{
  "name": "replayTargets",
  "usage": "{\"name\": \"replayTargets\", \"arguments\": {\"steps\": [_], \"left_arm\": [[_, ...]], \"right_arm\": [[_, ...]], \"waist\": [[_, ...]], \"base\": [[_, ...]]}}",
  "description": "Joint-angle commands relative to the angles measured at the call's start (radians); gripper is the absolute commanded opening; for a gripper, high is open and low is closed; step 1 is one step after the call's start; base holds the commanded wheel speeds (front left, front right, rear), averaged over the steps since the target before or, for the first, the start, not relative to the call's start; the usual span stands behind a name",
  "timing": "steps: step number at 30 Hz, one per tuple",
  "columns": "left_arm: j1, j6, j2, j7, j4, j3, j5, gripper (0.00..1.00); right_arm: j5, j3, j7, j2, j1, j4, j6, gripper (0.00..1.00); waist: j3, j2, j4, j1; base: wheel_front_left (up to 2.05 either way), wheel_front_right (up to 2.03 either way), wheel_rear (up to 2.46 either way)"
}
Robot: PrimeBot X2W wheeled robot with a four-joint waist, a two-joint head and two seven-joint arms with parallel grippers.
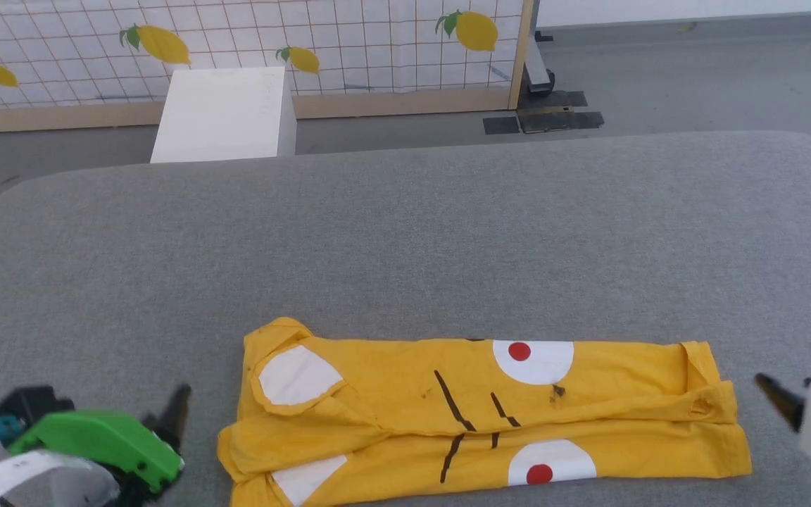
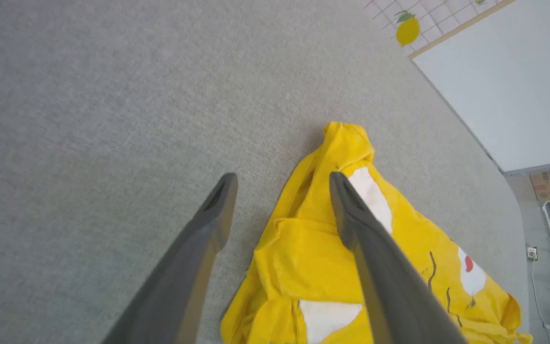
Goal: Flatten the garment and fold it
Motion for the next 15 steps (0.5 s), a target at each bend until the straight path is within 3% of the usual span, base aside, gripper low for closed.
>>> {"name": "replayTargets", "arguments": {"steps": [1, 2, 8, 9, 11, 15], "left_arm": [[-0.037, -0.015, 0.011, -0.034, -0.021, 0.007, 0.028, 1.00], [-0.084, -0.070, 0.022, -0.171, -0.057, 0.013, 0.105, 1.00], [-0.179, -0.199, 0.008, -0.512, -0.027, -0.044, 0.294, 1.00], [-0.205, -0.242, 0.020, -0.609, -0.003, -0.088, 0.379, 1.00], [-0.224, -0.263, 0.016, -0.653, 0.028, -0.119, 0.445, 1.00], [-0.243, -0.262, -0.020, -0.675, 0.048, -0.113, 0.516, 1.00]], "right_arm": [[0.002, -0.017, 0.014, -0.017, 0.004, -0.016, -0.002, 1.00], [0.014, -0.039, 0.037, -0.034, -0.024, -0.037, -0.002, 1.00], [0.065, 0.095, 0.051, -0.097, -0.078, 0.015, -0.002, 1.00], [0.091, 0.151, 0.049, -0.124, -0.091, 0.039, -0.002, 1.00], [0.106, 0.204, 0.054, -0.153, -0.100, 0.075, -0.002, 1.00], [0.133, 0.265, 0.061, -0.170, -0.109, 0.127, -0.002, 1.00]], "waist": [[0.007, 0.0000, 0.003, 0.0001], [0.024, 0.0000, 0.004, 0.0001], [0.081, 0.0000, 0.023, 0.0001], [0.100, 0.0000, 0.032, 0.0001], [0.117, 0.0000, 0.041, 0.0001], [0.138, 0.0000, 0.053, 0.0001]], "base": [[0.00, 0.00, 0.00], [0.00, 0.00, 0.00], [0.00, 0.00, 0.00], [0.00, 0.00, 0.00], [0.00, 0.00, 0.00], [0.00, 0.00, 0.00]]}}
